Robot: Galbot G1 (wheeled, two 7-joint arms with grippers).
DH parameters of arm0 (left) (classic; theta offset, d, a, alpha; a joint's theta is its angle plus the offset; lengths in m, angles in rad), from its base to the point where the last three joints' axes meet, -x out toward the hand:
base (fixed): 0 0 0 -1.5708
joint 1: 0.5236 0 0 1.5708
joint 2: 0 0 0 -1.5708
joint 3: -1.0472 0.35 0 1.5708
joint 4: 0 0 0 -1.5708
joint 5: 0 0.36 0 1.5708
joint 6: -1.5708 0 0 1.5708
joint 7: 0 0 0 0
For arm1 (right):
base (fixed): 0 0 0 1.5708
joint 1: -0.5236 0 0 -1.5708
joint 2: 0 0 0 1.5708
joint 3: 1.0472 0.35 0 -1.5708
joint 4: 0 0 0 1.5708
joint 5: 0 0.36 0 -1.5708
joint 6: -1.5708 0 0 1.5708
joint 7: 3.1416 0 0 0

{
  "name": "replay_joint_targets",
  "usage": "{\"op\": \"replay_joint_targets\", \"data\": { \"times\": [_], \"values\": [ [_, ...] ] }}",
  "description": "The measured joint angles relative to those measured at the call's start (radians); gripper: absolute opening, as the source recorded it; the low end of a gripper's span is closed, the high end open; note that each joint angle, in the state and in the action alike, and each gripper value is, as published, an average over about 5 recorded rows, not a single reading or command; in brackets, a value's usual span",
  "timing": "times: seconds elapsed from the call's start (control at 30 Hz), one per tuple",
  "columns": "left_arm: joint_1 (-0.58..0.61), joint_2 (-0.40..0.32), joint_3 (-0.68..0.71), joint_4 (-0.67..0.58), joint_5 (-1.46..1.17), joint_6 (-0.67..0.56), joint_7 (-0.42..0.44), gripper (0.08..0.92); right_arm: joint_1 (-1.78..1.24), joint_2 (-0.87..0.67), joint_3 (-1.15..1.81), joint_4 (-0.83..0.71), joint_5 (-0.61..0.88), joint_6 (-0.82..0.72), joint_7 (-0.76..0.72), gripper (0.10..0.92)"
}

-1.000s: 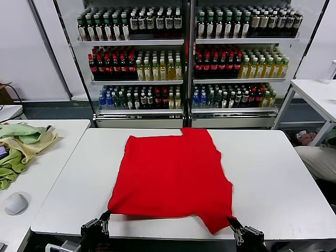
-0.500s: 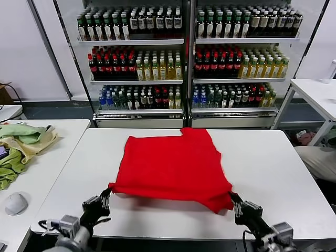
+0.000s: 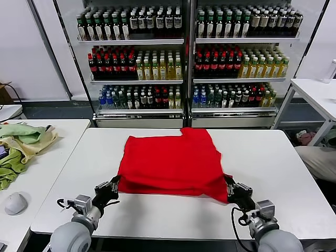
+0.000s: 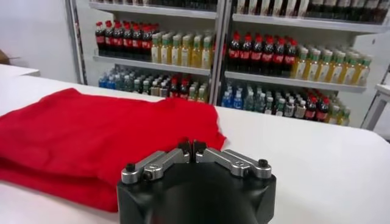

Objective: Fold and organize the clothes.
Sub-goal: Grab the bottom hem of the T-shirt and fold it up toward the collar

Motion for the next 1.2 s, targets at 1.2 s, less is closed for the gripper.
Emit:
{"op": "replay_joint_targets", "data": {
  "times": [1.2],
  "values": [
    [-0.137, -0.015, 0.030, 0.194, 0.017, 0.001, 0.077, 0.101, 0.182, 0.038, -0.102, -0.182, -0.088, -0.054, 0.012, 0.210]
  ]
}}
